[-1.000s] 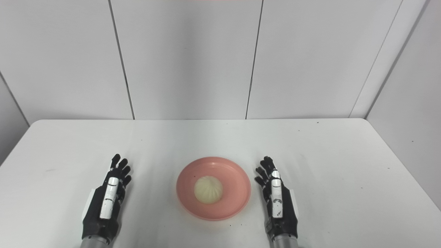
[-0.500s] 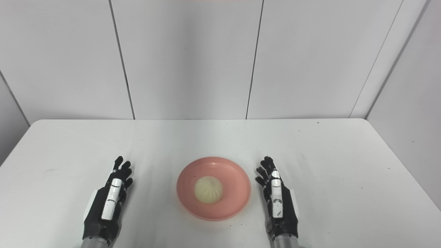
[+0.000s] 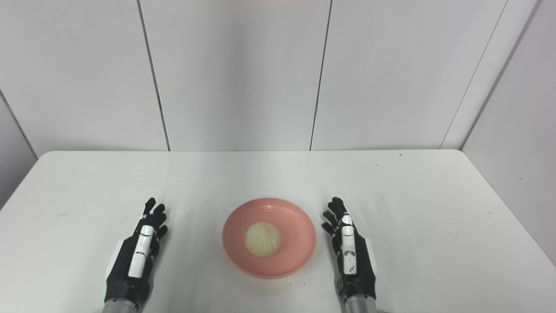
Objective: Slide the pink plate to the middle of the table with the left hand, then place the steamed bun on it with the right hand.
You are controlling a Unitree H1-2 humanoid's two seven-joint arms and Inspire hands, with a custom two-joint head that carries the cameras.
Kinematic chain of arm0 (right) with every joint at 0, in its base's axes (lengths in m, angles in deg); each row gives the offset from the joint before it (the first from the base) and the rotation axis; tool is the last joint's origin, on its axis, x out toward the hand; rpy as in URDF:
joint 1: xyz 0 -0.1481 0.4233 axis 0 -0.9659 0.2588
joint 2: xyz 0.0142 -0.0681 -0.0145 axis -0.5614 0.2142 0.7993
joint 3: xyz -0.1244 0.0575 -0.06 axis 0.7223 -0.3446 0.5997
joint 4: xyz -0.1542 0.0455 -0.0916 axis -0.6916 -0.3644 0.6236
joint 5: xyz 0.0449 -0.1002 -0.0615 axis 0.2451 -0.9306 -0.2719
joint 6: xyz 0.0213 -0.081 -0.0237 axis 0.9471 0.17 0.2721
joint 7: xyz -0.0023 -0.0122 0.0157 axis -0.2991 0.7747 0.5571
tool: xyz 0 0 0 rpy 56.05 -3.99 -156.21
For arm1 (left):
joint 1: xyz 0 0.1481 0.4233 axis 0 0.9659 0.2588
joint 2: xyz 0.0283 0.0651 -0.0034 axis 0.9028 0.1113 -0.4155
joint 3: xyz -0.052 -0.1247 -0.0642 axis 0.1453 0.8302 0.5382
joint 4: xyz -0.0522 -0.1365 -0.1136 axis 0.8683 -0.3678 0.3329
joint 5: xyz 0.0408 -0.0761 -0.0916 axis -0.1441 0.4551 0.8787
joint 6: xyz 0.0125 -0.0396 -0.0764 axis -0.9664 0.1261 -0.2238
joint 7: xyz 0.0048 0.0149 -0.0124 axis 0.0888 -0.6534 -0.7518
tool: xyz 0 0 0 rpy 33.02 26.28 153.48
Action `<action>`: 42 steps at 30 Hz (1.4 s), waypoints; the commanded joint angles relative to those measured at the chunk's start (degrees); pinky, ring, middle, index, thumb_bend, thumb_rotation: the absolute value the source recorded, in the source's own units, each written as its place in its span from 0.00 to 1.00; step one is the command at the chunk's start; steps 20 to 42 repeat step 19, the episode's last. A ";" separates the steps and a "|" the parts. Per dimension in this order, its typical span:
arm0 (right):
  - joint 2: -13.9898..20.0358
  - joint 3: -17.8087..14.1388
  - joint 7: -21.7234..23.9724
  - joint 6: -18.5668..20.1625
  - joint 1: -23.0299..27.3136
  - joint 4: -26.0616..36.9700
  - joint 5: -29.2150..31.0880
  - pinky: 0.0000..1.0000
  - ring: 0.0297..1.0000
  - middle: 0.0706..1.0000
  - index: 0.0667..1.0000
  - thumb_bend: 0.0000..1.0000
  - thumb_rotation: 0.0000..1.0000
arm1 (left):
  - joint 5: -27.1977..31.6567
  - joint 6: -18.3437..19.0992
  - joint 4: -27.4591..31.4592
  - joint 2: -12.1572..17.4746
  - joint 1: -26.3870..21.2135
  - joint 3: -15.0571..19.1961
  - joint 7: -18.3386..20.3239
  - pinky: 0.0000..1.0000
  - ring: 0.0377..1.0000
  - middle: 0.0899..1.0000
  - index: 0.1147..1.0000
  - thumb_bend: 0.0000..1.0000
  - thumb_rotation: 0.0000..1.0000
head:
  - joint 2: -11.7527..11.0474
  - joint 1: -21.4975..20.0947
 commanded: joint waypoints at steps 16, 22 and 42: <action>3.21 -1.41 2.92 -2.08 -1.10 -2.06 1.48 0.92 0.90 0.92 0.90 0.74 1.00 | -2.04 -0.22 1.12 -1.92 -1.01 -2.39 -0.60 1.00 1.00 1.00 1.00 0.69 0.86 | -0.18 6.14; 3.49 -1.75 3.23 -2.28 -0.96 -2.52 1.87 0.92 0.90 0.92 0.90 0.73 1.00 | -2.28 -0.40 0.67 -2.24 -1.13 -2.59 -0.70 1.00 1.00 1.00 1.00 0.67 0.87 | -0.35 6.56; 3.49 -1.75 3.23 -2.28 -0.96 -2.52 1.87 0.92 0.90 0.92 0.90 0.73 1.00 | -2.28 -0.40 0.67 -2.24 -1.13 -2.59 -0.70 1.00 1.00 1.00 1.00 0.67 0.87 | -0.35 6.56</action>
